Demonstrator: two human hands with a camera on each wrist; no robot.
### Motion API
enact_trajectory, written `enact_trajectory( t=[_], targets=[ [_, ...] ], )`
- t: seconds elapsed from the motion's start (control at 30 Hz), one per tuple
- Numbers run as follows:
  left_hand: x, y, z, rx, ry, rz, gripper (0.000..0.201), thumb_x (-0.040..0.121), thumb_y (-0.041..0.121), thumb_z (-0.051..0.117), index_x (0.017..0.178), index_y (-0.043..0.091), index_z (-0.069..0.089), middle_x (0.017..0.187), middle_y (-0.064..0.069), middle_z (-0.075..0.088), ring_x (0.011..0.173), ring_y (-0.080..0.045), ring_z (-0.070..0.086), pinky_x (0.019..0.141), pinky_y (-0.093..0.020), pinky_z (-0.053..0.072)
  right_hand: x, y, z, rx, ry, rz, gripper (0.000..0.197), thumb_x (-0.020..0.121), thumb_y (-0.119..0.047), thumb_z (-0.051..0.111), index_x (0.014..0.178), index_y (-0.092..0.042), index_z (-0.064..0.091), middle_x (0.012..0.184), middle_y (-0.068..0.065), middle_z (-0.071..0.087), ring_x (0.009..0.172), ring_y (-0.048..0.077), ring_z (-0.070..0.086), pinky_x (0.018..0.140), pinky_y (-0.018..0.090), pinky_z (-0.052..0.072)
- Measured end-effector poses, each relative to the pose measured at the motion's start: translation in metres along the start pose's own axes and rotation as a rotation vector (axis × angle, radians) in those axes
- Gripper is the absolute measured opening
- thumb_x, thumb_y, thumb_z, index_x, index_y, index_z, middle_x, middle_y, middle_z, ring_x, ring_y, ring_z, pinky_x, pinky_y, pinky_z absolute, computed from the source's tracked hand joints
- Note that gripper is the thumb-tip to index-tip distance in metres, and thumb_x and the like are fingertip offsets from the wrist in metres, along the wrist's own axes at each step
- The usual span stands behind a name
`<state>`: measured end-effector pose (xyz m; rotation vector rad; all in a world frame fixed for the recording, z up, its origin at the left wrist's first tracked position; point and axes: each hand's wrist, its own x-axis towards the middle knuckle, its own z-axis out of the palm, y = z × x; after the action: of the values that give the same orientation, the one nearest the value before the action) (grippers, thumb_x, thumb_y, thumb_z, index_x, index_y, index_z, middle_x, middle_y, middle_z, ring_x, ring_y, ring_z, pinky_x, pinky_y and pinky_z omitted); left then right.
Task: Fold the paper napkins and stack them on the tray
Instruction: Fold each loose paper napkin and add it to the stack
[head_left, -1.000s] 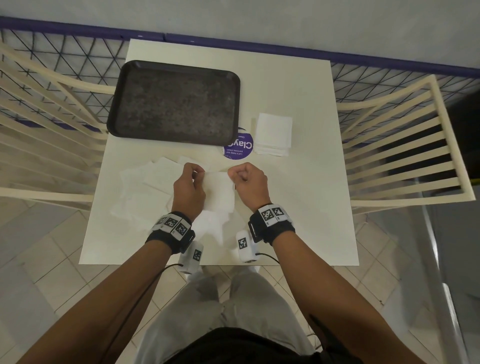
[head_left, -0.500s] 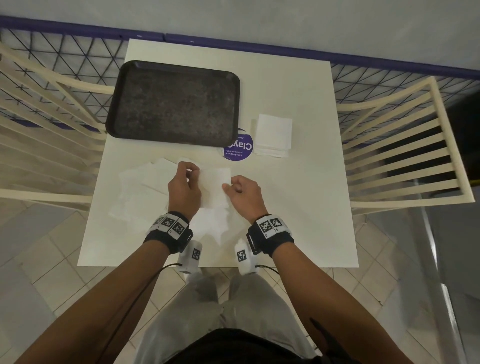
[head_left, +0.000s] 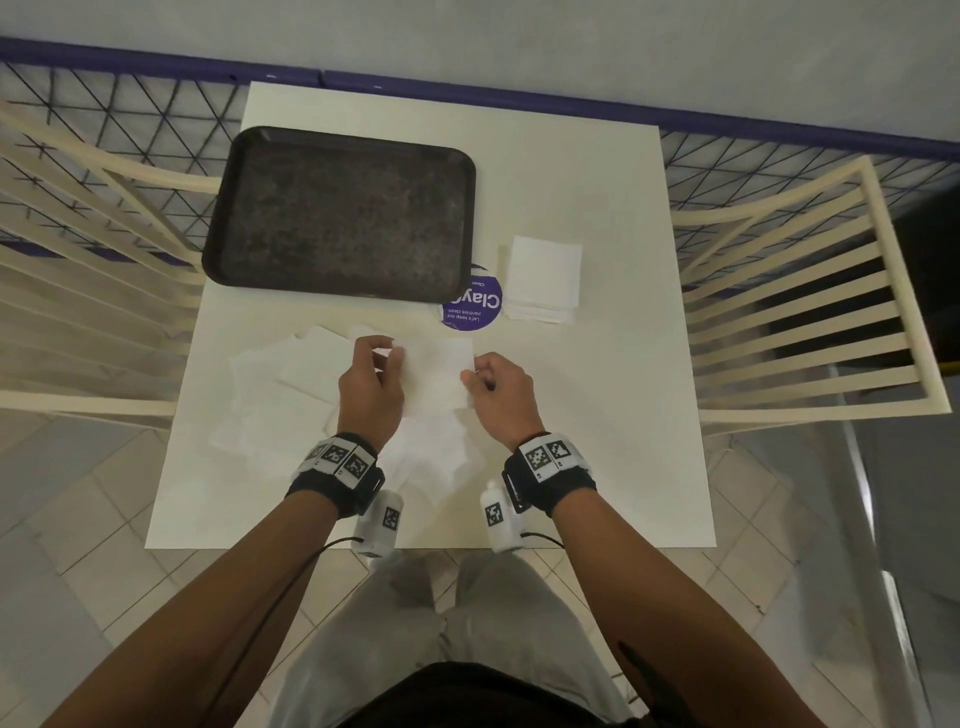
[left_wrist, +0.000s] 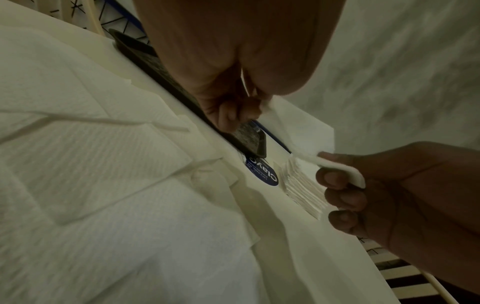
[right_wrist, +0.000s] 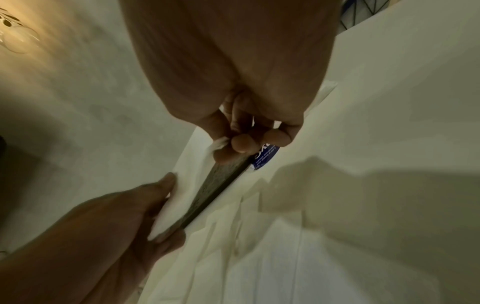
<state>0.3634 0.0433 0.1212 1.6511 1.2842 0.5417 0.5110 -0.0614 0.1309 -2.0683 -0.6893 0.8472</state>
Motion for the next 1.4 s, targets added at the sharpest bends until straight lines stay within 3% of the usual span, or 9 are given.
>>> enact_trajectory(
  t=[0.1, 0.2, 0.37, 0.53, 0.8, 1.03, 1.13, 1.27, 1.4],
  targets=[
    [0.001, -0.009, 0.003, 0.026, -0.119, -0.03, 0.017, 0.107, 0.033, 0.049, 0.115, 0.021, 0.058, 0.084, -0.001, 0.071, 0.063, -0.013, 0.062, 0.061, -0.026, 0.05, 0.025, -0.001, -0.023, -0.036, 0.095, -0.018, 0.008, 0.096, -0.02, 0.063, 0.096, -0.012, 0.063, 0.075, -0.005, 0.064, 0.07, 0.013, 0.056, 0.07, 0.02, 0.04],
    [-0.002, -0.022, 0.004, 0.083, -0.245, -0.082, 0.012, 0.106, 0.027, 0.051, 0.11, 0.022, 0.061, 0.083, 0.002, 0.073, 0.057, -0.011, 0.061, 0.058, -0.023, 0.05, 0.064, -0.003, -0.053, -0.073, 0.202, -0.01, 0.015, 0.097, -0.02, 0.062, 0.103, -0.007, 0.065, 0.083, -0.001, 0.063, 0.077, 0.017, 0.056, 0.075, 0.022, 0.04],
    [-0.011, -0.044, 0.003, 0.18, -0.37, -0.139, 0.011, 0.104, 0.026, 0.052, 0.108, 0.023, 0.062, 0.085, 0.005, 0.074, 0.07, -0.017, 0.066, 0.067, -0.032, 0.052, 0.127, -0.001, -0.094, -0.109, 0.311, 0.045, 0.022, 0.098, -0.022, 0.06, 0.11, -0.005, 0.066, 0.099, 0.008, 0.071, 0.088, 0.021, 0.062, 0.08, 0.024, 0.045],
    [-0.015, -0.054, 0.004, 0.231, -0.381, -0.186, 0.011, 0.104, 0.027, 0.052, 0.106, 0.025, 0.063, 0.084, 0.007, 0.074, 0.074, -0.018, 0.068, 0.074, -0.035, 0.056, 0.154, 0.005, -0.106, -0.163, 0.295, 0.097, 0.026, 0.098, -0.022, 0.059, 0.117, -0.005, 0.064, 0.104, 0.012, 0.072, 0.098, 0.026, 0.065, 0.079, 0.021, 0.041],
    [-0.012, -0.057, 0.006, 0.276, -0.365, -0.204, 0.011, 0.103, 0.026, 0.052, 0.103, 0.029, 0.062, 0.081, 0.011, 0.073, 0.073, -0.019, 0.067, 0.075, -0.038, 0.058, 0.161, 0.017, -0.102, -0.258, 0.284, 0.158, 0.023, 0.097, -0.025, 0.057, 0.116, -0.013, 0.061, 0.104, 0.008, 0.07, 0.118, 0.026, 0.051, 0.085, 0.031, 0.043],
    [-0.011, -0.055, 0.003, 0.262, -0.352, -0.202, 0.01, 0.102, 0.027, 0.054, 0.101, 0.03, 0.064, 0.079, 0.01, 0.074, 0.072, -0.018, 0.069, 0.076, -0.04, 0.059, 0.148, 0.017, -0.097, -0.199, 0.395, 0.145, 0.036, 0.089, -0.026, 0.066, 0.121, -0.018, 0.052, 0.116, 0.007, 0.062, 0.107, 0.022, 0.058, 0.089, 0.037, 0.049],
    [-0.012, -0.053, 0.002, 0.237, -0.349, -0.181, 0.01, 0.103, 0.027, 0.054, 0.103, 0.027, 0.065, 0.08, 0.009, 0.074, 0.073, -0.018, 0.069, 0.076, -0.041, 0.06, 0.133, 0.015, -0.09, -0.118, 0.448, 0.046, 0.028, 0.089, -0.016, 0.062, 0.115, -0.017, 0.055, 0.104, 0.006, 0.063, 0.089, 0.018, 0.061, 0.083, 0.034, 0.051],
    [-0.015, -0.051, -0.004, 0.205, -0.331, -0.149, 0.012, 0.102, 0.022, 0.054, 0.103, 0.028, 0.065, 0.082, 0.008, 0.074, 0.077, -0.017, 0.069, 0.071, -0.037, 0.059, 0.104, 0.012, -0.068, -0.084, 0.394, -0.078, 0.019, 0.088, -0.008, 0.06, 0.104, -0.018, 0.062, 0.08, -0.003, 0.058, 0.074, 0.008, 0.056, 0.068, 0.015, 0.04],
    [-0.022, -0.055, -0.014, 0.212, -0.26, -0.081, 0.014, 0.1, 0.016, 0.056, 0.103, 0.025, 0.066, 0.088, 0.009, 0.071, 0.08, -0.014, 0.066, 0.072, -0.031, 0.053, 0.072, 0.014, -0.033, -0.083, 0.261, -0.126, 0.014, 0.088, -0.009, 0.061, 0.098, -0.018, 0.065, 0.081, -0.002, 0.064, 0.074, 0.011, 0.06, 0.069, 0.02, 0.046]
  ],
)
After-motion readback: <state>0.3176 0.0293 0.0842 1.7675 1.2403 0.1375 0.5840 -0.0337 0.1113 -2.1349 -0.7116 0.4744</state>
